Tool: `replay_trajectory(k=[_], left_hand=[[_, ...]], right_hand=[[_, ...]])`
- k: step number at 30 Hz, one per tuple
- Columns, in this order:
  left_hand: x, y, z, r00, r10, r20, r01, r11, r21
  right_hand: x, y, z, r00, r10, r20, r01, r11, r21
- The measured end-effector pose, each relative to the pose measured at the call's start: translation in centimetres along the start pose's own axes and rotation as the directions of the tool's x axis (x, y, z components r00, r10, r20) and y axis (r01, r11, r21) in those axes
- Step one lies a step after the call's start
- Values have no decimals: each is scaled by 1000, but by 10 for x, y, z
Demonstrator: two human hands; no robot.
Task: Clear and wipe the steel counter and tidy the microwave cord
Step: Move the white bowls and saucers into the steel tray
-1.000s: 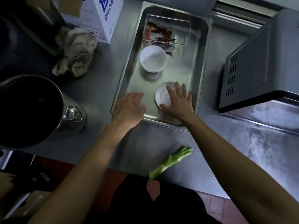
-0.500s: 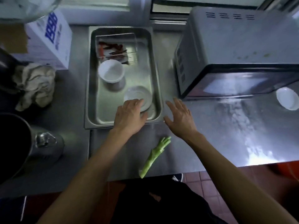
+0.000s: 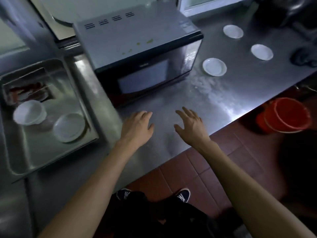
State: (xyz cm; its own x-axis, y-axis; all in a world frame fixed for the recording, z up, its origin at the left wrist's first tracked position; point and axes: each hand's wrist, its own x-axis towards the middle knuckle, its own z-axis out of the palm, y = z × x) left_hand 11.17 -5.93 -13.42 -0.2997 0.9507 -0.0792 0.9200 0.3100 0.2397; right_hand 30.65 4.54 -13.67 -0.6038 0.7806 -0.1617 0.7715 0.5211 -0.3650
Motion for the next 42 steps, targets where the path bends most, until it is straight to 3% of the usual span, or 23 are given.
replay_trajectory(k=[8,17,24,34,42], left_hand=[[33,138,15,992,123,-11,-123,992,17],[64,233,32,972,231,48,-232,973,20],[103,251,49,967,238,91,-239,971,-2],[220,264,78,979,181,95,-165,973,-159],[284,268,84,966,174,190,-158,983,-99]], right_hand=[[-47,122,-58,992,97,-81,-93,994,51],[-77,202,-90,956,233,-177,-211,968,132],[-52,234,-94,954,256,-153,-231,959,164],[51,271,-111,975,211,-65,-203,973,106],[115,295,-131,974,224,15,-225,972,66]])
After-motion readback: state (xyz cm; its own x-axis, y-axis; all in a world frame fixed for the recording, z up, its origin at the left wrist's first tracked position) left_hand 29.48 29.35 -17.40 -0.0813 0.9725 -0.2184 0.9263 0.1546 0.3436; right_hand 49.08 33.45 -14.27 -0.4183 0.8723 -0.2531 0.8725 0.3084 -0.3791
